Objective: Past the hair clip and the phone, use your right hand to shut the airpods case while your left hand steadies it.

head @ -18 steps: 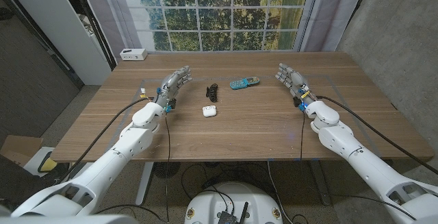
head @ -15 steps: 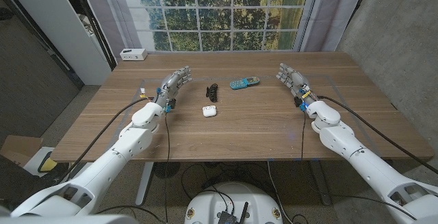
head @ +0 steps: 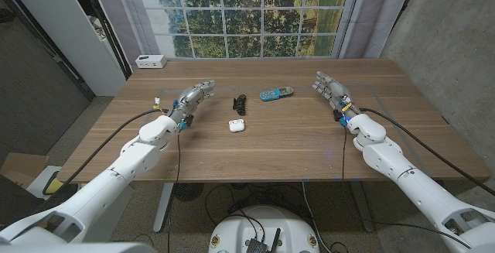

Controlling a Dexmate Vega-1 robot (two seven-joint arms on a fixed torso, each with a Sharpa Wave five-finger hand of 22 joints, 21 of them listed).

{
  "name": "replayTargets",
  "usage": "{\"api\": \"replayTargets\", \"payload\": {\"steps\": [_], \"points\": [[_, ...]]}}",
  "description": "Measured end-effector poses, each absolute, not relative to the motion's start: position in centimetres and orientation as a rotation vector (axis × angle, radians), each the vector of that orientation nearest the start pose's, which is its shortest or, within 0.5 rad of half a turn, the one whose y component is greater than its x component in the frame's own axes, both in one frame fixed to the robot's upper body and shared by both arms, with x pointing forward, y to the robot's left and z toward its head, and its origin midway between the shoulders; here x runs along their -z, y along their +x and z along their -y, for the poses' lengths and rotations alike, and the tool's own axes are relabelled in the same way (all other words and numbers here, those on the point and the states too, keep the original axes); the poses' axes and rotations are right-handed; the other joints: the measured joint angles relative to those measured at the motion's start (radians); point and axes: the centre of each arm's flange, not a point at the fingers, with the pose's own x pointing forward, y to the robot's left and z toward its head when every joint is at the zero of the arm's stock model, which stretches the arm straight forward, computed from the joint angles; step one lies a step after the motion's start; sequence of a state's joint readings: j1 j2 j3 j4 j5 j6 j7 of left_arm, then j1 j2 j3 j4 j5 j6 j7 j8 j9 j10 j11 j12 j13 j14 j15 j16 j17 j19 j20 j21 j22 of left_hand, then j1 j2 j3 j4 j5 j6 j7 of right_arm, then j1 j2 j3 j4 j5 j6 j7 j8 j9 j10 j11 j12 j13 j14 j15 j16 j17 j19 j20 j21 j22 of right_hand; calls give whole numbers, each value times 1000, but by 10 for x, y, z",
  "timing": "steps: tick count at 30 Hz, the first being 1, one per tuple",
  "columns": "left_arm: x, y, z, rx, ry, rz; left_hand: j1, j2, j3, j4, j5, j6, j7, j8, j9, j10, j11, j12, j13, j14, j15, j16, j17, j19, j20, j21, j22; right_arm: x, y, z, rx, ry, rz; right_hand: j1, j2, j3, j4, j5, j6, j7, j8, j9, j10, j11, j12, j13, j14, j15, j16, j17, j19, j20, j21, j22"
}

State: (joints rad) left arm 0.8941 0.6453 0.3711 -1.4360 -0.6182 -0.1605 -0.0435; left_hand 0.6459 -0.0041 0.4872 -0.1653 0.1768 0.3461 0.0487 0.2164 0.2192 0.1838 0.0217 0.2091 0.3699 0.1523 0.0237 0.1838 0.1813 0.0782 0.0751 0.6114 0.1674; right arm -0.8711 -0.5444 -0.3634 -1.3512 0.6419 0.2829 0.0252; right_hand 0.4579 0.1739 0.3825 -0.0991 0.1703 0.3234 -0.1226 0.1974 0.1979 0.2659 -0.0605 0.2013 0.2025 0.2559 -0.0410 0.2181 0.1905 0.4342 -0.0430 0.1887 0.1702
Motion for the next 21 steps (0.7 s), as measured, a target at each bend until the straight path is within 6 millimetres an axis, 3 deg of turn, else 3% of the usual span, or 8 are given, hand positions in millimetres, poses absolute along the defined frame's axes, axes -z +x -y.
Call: {"api": "replayTargets", "payload": {"steps": [7,13,14,21], "points": [[38,624,-317,244,202,456,-3,-62,-48,7,23,46,24,16,9,-29,-4,0,-4,-40,12,0,0,-18,-4,-35,1,28,640,295,-202,0,604,0,0,4,-4,0,8,3,0,0,0,0,0,0,0,0,0,0,0,0,0,0],[45,619,-324,227,245,418,14,-87,-70,9,42,104,45,35,17,-55,-8,0,-5,-76,12,0,0,-41,-6,-66,2,28,638,295,-200,-4,606,0,0,4,-4,0,11,0,0,0,0,0,0,0,0,0,0,0,-4,4,0,0],[44,614,-326,229,273,415,19,-93,-75,9,49,109,38,35,20,-60,-13,0,-7,-82,7,0,0,-41,-6,-73,1,28,638,295,-198,-6,606,0,0,4,-4,0,11,0,0,0,0,0,0,0,0,0,0,0,-4,4,0,0],[46,607,-331,212,376,382,74,-113,-100,7,96,108,-75,35,25,-81,-27,0,-17,-123,-2,0,0,-46,-11,-109,3,29,638,295,-198,-9,606,0,0,4,-4,0,11,0,0,0,-5,5,0,0,0,0,0,0,-4,4,0,0]]}}
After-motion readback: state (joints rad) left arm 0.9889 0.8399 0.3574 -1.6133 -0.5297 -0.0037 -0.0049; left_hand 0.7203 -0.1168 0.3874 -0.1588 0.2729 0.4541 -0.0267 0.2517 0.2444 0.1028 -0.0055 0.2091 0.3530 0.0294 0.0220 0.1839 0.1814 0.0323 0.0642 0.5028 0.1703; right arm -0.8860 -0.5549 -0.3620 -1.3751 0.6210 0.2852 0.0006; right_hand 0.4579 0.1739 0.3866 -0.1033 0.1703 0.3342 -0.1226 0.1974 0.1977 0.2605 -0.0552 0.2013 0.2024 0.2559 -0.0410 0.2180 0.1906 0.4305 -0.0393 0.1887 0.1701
